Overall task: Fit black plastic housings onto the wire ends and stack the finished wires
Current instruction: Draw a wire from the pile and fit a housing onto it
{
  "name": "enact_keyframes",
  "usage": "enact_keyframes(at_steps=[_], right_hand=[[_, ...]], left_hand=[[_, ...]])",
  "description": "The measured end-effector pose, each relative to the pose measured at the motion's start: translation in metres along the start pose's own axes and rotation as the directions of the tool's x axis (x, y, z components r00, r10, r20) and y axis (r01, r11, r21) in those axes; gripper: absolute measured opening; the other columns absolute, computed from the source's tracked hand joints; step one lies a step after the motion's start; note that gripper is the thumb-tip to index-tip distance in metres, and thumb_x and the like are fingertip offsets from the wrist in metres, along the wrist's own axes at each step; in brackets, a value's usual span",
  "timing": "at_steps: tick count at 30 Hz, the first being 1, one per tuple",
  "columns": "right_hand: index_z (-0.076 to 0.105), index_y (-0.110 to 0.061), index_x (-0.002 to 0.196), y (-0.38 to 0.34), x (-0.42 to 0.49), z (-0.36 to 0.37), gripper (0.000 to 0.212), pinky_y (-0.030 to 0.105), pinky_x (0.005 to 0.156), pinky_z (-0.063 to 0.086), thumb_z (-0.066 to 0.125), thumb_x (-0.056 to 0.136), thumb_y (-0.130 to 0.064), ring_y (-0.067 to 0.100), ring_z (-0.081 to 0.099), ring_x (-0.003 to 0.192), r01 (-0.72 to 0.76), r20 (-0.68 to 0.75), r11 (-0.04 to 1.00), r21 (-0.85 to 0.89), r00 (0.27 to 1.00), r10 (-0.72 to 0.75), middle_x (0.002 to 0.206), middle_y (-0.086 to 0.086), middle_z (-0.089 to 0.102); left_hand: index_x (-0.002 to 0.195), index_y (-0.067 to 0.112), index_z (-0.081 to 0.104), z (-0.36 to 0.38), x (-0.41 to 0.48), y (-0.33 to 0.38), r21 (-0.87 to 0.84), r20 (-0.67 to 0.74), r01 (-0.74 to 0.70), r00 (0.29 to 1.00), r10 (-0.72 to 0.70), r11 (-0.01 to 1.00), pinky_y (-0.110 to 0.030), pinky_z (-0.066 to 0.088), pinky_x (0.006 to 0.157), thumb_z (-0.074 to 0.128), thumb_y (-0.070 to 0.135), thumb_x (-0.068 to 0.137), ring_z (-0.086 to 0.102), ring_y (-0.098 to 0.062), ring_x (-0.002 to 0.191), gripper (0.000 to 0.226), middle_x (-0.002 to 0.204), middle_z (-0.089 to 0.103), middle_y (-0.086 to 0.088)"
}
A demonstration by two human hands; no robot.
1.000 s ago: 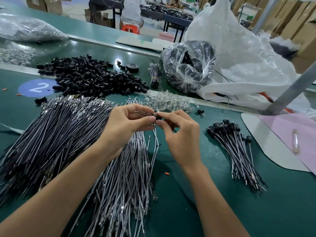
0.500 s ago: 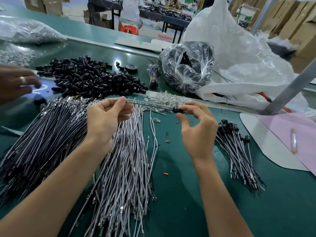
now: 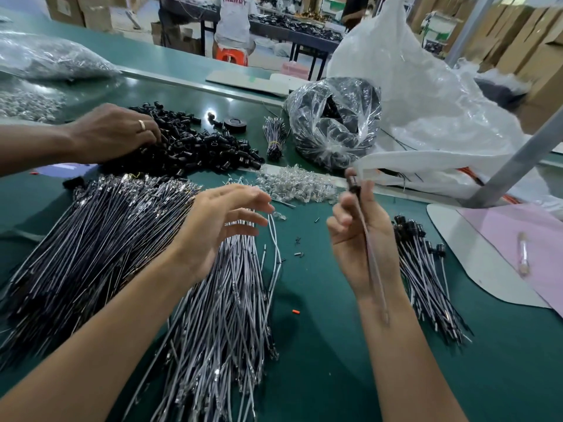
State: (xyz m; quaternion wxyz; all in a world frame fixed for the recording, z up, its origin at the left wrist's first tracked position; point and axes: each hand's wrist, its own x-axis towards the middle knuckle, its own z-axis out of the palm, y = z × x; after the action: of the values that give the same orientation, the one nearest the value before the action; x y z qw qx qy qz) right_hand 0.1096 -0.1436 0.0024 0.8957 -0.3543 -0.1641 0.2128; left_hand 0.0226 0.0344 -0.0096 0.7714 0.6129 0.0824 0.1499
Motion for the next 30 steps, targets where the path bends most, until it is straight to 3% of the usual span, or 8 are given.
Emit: enact_keyframes(at_steps=[3,6,12,16,21,30], right_hand=[[0.056,-0.009,0.116,0.012,-0.001,0.006,0.037,0.018,0.044,0.045,0.061,0.083,-0.027,0.008,0.055,0.047,-0.065,0.035,0.942,-0.328,0.996,0.081,0.065,0.002,0.066],[0.054,-0.010,0.116,0.026,-0.005,0.010,0.045,0.021,0.042,0.043,0.068,0.077,-0.028,0.011,0.055,0.043,-0.059,0.063,0.875,-0.480,0.993,0.102,0.061,0.003,0.067],[0.057,-0.008,0.109,0.030,-0.006,0.010,0.039,0.023,0.049,0.051,0.069,0.079,-0.029,0.016,0.065,0.052,-0.034,0.096,0.846,-0.533,0.990,0.100,0.070,0.007,0.072],[0.068,-0.002,0.094,0.029,-0.005,0.009,0.018,0.023,0.053,0.052,0.071,0.081,-0.015,0.017,0.066,0.055,-0.017,0.100,0.769,-0.639,0.990,0.105,0.073,0.011,0.073],[0.070,-0.001,0.086,0.030,-0.006,0.009,0.002,0.024,0.052,0.052,0.070,0.085,-0.002,0.018,0.066,0.055,0.013,0.098,0.724,-0.690,0.992,0.076,0.070,0.010,0.072],[0.071,-0.006,0.084,0.035,-0.009,0.013,0.005,0.023,0.053,0.053,0.070,0.084,-0.001,0.021,0.071,0.060,0.073,0.100,0.762,-0.644,0.995,-0.012,0.073,0.010,0.074]], left_hand=[[0.095,0.014,0.077,0.006,-0.003,-0.001,0.058,0.144,-0.015,0.989,0.007,0.998,-0.024,0.056,0.069,0.069,0.038,0.077,0.067,-0.018,0.080,0.031,0.095,0.074,-0.010],[0.100,0.012,0.076,0.010,-0.006,-0.003,0.116,0.170,-0.027,0.985,0.006,0.993,-0.022,0.055,0.067,0.074,0.034,0.072,0.068,-0.018,0.081,0.036,0.095,0.075,-0.013],[0.092,0.017,0.078,0.010,-0.004,-0.007,0.026,0.125,-0.028,0.992,0.025,0.999,-0.032,0.053,0.075,0.077,0.034,0.068,0.066,-0.020,0.080,0.029,0.088,0.073,-0.011],[0.085,0.021,0.079,0.008,0.000,-0.007,-0.020,0.009,-0.053,0.999,0.053,0.998,-0.023,0.053,0.068,0.080,0.038,0.058,0.065,-0.009,0.075,0.031,0.088,0.074,-0.002],[0.084,0.023,0.081,0.010,-0.002,-0.006,-0.071,0.000,-0.118,0.993,0.119,0.990,-0.020,0.055,0.074,0.079,0.036,0.060,0.068,-0.007,0.083,0.028,0.092,0.076,0.001],[0.089,0.014,0.077,0.016,-0.005,-0.007,-0.012,0.005,-0.152,0.988,0.152,0.988,-0.020,0.054,0.074,0.076,0.025,0.067,0.069,-0.014,0.078,0.024,0.081,0.075,-0.005]])
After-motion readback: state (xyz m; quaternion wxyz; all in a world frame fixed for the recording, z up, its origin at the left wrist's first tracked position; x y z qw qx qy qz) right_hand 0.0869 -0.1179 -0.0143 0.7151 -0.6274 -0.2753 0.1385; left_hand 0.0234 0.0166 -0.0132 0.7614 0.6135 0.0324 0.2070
